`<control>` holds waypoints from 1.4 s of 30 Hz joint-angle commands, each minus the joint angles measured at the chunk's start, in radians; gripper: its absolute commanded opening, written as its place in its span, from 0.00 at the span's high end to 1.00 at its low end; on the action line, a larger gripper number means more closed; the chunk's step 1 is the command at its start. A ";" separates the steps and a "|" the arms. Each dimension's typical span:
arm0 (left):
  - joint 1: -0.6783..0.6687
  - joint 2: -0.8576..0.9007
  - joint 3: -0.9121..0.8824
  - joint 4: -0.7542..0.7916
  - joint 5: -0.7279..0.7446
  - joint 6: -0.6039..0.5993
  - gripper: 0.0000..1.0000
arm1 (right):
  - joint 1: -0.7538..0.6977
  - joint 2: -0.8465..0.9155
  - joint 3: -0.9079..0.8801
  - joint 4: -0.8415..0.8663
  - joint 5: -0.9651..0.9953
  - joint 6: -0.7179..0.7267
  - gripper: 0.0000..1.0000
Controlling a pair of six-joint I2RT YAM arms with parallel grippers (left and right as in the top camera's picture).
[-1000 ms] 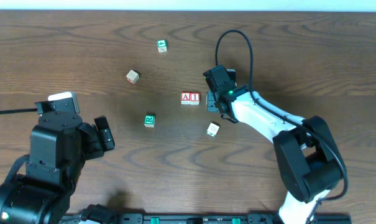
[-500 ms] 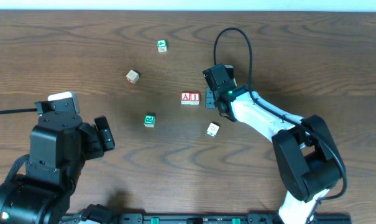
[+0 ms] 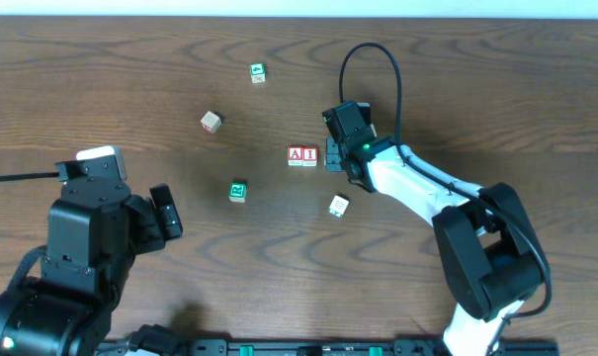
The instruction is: Spell out Ai2
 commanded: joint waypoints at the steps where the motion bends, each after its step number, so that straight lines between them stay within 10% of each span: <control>1: 0.005 0.001 0.014 -0.002 -0.014 -0.007 0.05 | -0.001 0.010 0.005 0.003 -0.014 -0.006 0.77; 42: 0.005 0.001 0.014 -0.002 -0.014 -0.007 0.05 | -0.001 0.010 0.005 0.033 -0.020 -0.007 0.56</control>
